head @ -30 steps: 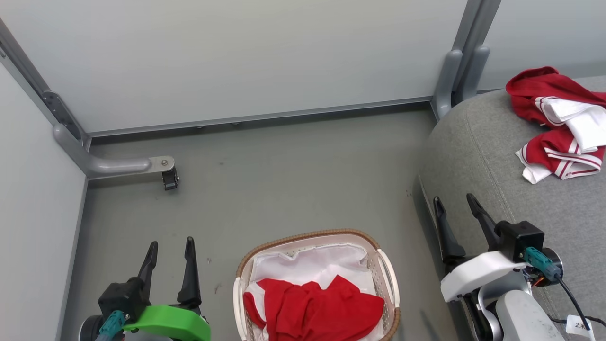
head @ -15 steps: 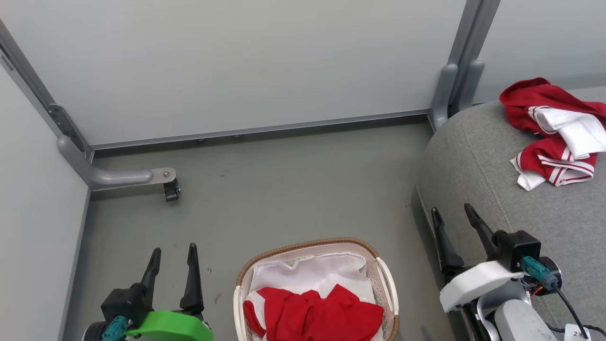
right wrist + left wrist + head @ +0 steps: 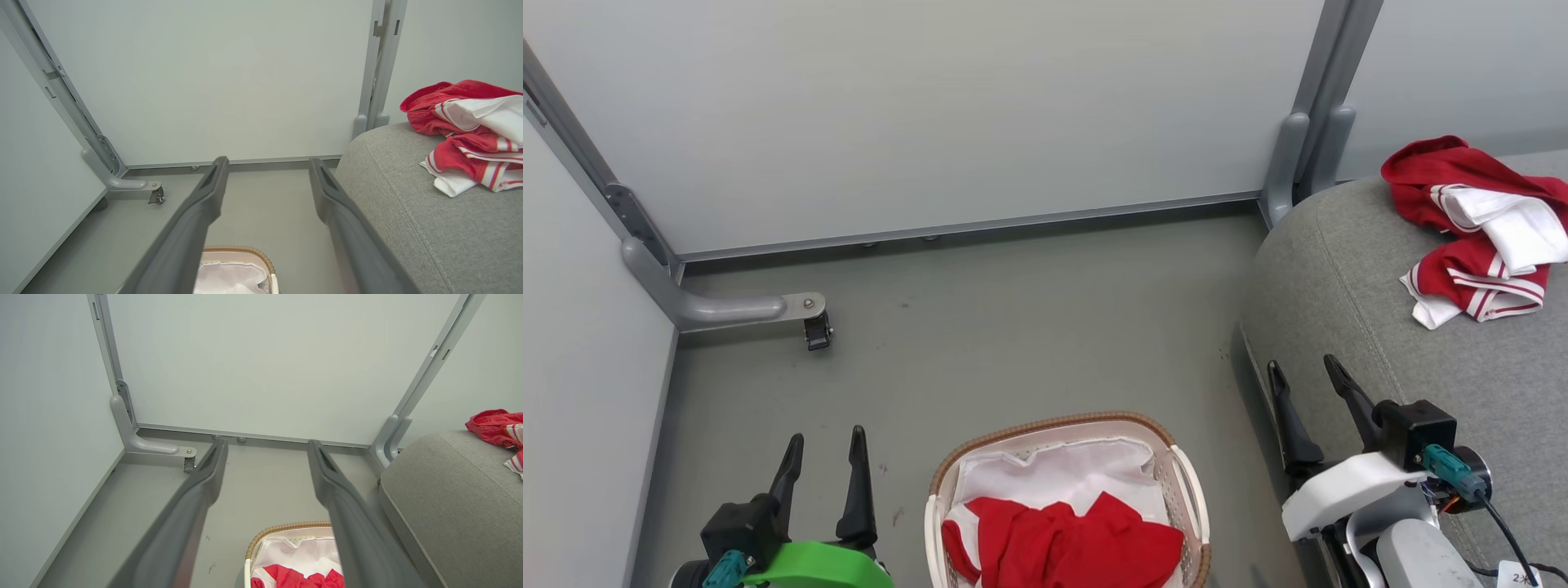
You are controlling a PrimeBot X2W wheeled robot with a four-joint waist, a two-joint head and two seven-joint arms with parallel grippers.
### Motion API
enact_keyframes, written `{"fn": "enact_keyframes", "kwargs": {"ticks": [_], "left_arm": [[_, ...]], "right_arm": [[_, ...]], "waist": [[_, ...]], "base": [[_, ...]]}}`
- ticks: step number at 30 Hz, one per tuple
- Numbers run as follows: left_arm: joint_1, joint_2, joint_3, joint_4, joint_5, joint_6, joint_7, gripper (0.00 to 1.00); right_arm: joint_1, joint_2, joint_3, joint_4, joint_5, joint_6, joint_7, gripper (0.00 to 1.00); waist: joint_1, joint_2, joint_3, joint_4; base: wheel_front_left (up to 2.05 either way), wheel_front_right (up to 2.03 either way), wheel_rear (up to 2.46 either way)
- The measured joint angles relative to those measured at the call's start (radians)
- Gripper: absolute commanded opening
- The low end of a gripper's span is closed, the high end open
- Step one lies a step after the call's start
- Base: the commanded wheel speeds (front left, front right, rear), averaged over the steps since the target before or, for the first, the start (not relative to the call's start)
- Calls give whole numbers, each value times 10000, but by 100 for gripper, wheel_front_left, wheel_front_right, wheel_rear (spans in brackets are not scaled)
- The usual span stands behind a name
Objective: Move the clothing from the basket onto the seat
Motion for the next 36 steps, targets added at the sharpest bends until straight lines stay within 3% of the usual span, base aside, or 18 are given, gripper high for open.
{"fn": "enact_keyframes", "kwargs": {"ticks": [8,15,26,36], "left_arm": [[-14,0,-163,58,84,-36,2,100],[-907,6,-692,759,805,-249,-2,100],[-3917,-10,-2949,3241,1793,-479,90,100],[-6322,-29,-4911,5655,1250,-384,562,100]], "right_arm": [[0,0,-50,-27,-2,0,0,100],[-183,0,-255,-230,-140,0,0,100],[-1238,-4,-832,-963,-809,0,0,100],[-2277,-4,-803,-1760,-1083,0,0,100]], "waist": [[0,0,73,-28],[0,0,403,-67],[1,0,1818,-188],[1,0,3854,-509]], "base": [[0,0,0],[0,0,0],[0,0,0],[0,0,0]]}}
